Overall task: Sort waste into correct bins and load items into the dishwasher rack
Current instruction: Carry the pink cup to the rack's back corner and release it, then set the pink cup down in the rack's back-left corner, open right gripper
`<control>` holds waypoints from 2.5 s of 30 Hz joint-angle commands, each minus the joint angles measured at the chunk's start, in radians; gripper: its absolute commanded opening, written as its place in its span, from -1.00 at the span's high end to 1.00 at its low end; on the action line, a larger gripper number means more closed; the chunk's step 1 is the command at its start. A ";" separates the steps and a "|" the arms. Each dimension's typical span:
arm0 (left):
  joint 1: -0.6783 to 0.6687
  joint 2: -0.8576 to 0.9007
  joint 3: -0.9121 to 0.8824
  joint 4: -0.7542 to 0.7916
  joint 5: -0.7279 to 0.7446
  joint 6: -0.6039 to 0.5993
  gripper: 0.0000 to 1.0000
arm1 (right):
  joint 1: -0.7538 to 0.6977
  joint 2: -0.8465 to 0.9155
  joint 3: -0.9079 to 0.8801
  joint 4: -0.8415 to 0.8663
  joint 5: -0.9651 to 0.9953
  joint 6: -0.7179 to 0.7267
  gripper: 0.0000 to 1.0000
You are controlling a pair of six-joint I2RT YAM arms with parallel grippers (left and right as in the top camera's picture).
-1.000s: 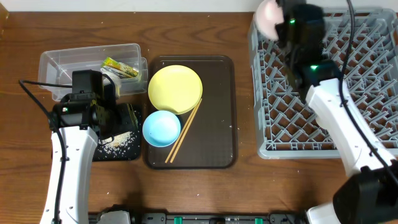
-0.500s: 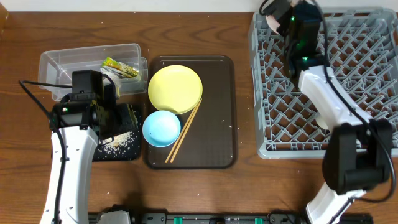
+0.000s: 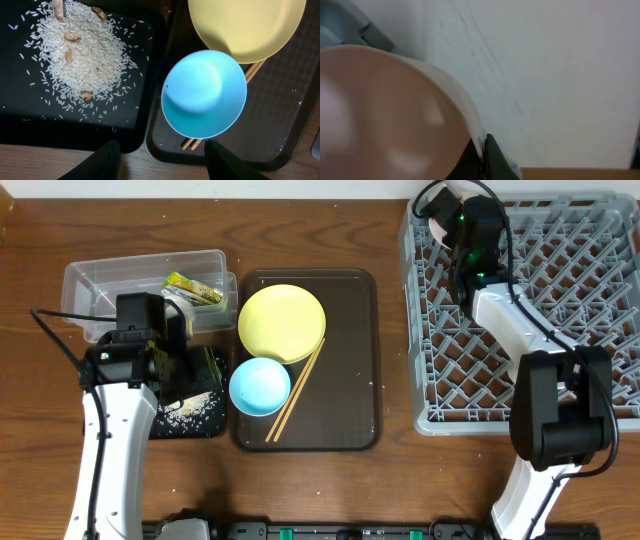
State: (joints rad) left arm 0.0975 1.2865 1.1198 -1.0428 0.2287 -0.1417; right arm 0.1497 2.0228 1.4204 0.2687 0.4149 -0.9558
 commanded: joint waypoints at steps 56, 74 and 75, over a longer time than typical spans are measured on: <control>0.004 -0.006 0.002 -0.016 -0.005 -0.013 -0.14 | 0.144 -0.140 0.004 -0.681 0.175 0.888 0.63; 0.004 -0.006 0.002 -0.019 -0.005 -0.013 -0.15 | 0.159 -0.288 0.005 -0.814 -0.063 0.945 -0.36; 0.004 -0.006 0.002 -0.019 -0.005 -0.013 -0.15 | 0.159 -0.312 0.005 -0.849 -0.114 0.947 -0.18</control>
State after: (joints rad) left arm 0.0975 1.2865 1.1198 -1.0584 0.2291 -0.1528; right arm 0.3023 1.8175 1.4231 -0.5446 0.4213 -0.0437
